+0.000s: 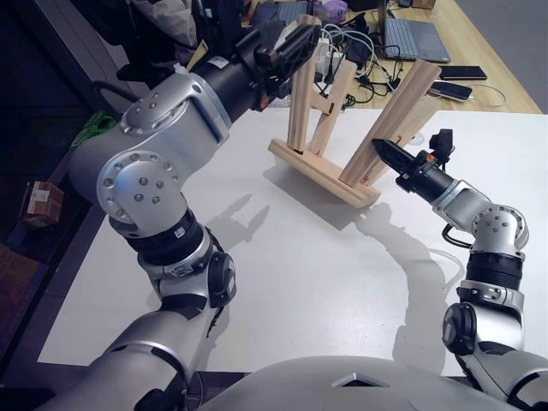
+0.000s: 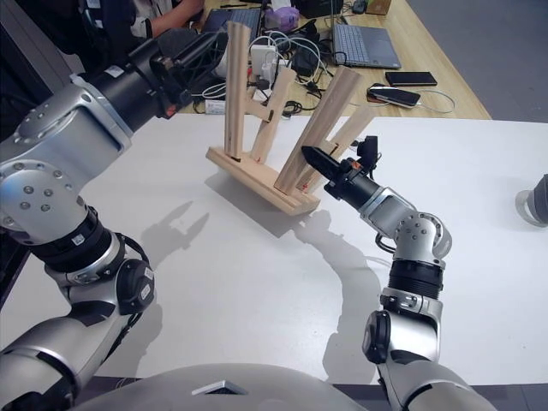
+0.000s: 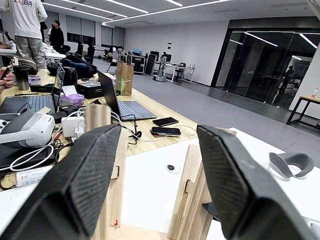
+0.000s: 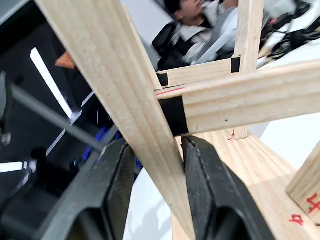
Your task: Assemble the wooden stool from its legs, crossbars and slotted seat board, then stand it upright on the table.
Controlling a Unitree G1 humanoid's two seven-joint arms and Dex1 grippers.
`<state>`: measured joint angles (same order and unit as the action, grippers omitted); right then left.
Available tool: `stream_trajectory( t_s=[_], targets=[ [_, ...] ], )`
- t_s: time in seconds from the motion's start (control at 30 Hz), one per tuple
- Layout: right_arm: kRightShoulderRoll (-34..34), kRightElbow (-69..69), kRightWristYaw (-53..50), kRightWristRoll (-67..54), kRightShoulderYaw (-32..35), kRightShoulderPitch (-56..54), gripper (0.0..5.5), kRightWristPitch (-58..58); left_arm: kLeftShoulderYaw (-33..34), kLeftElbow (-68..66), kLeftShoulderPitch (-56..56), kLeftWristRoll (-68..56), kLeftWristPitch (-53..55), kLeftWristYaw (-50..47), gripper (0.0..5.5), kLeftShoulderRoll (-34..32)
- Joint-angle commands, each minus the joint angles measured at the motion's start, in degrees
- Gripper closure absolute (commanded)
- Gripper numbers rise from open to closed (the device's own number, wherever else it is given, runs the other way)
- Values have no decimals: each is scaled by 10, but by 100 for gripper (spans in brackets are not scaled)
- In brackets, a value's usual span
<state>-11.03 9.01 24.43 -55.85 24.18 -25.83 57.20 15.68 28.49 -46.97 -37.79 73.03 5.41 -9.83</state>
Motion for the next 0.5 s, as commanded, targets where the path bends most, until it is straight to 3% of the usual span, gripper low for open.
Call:
stream_trajectory(
  t_s=[0.03,0.13,0.33,0.37,0.5],
  targets=[
    [59,6,-147,-36,59,27,419,18,-12,-7,-7,6,-11,2,271,-15],
    [88,18,-214,-53,81,44,436,11,-18,-13,-10,6,-18,8,271,-27],
    [117,56,-254,-43,82,88,446,-28,-34,-31,-23,7,-29,28,271,-62],
    [119,63,-256,-37,77,92,410,-32,-38,-32,-26,6,-29,32,271,-67],
    [118,27,-254,-47,59,128,350,-22,-49,-36,-31,7,-34,42,271,-78]
  ],
)
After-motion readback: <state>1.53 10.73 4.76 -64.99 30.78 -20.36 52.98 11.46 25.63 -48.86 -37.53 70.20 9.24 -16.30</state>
